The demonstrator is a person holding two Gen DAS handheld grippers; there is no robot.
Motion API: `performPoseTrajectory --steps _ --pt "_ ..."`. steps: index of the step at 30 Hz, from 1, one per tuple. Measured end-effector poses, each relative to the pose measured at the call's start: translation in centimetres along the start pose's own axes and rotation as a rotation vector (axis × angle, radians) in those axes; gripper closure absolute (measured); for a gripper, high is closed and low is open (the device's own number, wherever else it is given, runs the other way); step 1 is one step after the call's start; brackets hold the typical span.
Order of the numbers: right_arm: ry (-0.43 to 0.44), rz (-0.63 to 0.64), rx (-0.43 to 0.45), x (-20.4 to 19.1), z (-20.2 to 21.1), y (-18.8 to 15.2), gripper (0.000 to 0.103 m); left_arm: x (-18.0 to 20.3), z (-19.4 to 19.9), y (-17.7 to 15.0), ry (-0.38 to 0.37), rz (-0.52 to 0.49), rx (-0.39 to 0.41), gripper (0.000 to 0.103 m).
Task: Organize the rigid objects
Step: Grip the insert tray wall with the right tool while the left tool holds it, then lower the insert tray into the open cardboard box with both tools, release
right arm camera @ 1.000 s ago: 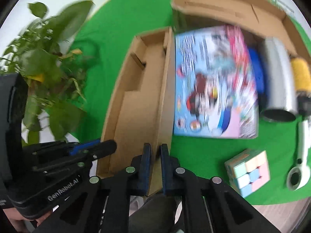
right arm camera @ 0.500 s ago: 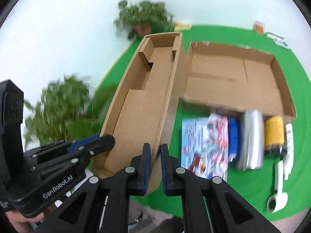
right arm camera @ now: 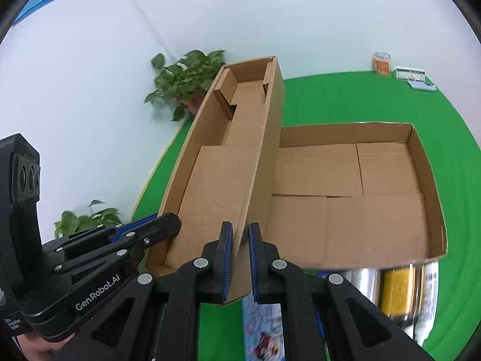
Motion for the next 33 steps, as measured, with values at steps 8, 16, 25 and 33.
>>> performPoseTrajectory --steps 8,16,25,33 --pt "0.031 -0.040 -0.149 5.4 -10.4 5.9 0.094 -1.1 -8.3 3.8 0.046 0.034 -0.135 0.096" --pt "0.042 -0.072 -0.378 9.0 -25.8 3.2 0.083 -4.5 -18.4 1.4 0.029 0.135 -0.363 0.093" --pt "0.129 -0.128 -0.391 8.9 -29.9 4.0 0.067 -5.0 -18.1 1.8 0.098 0.101 -0.378 0.076" --pt "0.131 -0.234 -0.418 10.0 -30.7 4.1 0.081 -6.0 -18.7 0.7 0.106 0.182 -0.375 0.068"
Point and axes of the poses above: each gripper's, at about its wrist camera, not at the fingertips, and z roughly against the way its jaws point, x to its right, y to its top, the point moved 7 cm from there along -z, roughly the way its jaws point, and after that the axes turned 15 degrees about -x, right-handed, at the moved point
